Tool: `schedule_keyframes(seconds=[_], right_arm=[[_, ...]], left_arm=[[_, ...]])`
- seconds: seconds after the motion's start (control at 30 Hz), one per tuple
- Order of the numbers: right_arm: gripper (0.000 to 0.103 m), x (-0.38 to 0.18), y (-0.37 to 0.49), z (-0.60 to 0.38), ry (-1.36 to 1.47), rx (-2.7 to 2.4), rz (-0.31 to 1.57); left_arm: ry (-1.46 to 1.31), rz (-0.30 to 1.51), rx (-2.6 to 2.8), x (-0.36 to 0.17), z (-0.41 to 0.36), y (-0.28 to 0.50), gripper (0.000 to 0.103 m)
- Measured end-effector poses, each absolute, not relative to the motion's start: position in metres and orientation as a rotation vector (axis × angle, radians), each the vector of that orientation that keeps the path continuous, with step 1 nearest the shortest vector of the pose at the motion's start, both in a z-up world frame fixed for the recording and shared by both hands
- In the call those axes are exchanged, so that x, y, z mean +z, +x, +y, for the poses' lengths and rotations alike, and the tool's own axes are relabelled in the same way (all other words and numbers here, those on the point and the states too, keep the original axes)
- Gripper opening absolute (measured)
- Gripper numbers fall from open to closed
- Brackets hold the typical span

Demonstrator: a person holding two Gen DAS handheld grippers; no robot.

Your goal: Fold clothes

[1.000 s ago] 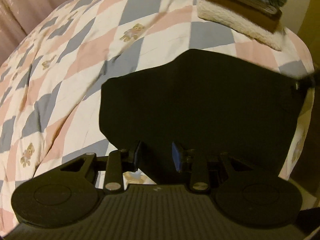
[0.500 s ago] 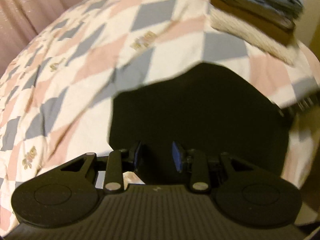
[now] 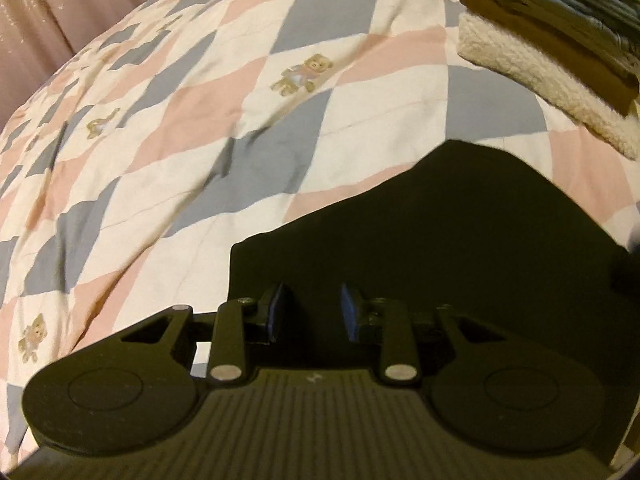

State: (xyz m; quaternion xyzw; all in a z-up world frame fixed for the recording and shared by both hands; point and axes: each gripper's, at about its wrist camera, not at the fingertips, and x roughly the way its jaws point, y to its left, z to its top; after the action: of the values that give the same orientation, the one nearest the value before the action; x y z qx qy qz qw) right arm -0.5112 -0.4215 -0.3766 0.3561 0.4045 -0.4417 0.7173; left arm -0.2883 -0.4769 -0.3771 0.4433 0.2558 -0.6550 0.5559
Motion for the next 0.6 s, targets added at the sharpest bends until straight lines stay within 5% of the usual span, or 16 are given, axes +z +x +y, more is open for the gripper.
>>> schedule_keyframes(seconds=[0.37, 0.6], right_arm=[[0.019, -0.354, -0.506, -0.426, 0.812, -1.083, 0.955], [0.021, -0.377, -0.479, -0.424, 0.836, -1.039, 1.012]], left_arm=[[0.992, 0.588, -1.667, -0.324, -0.404, -0.263, 0.026], [1.082, 0.644, -1.732, -0.369, -0.362, -0.287, 0.024]])
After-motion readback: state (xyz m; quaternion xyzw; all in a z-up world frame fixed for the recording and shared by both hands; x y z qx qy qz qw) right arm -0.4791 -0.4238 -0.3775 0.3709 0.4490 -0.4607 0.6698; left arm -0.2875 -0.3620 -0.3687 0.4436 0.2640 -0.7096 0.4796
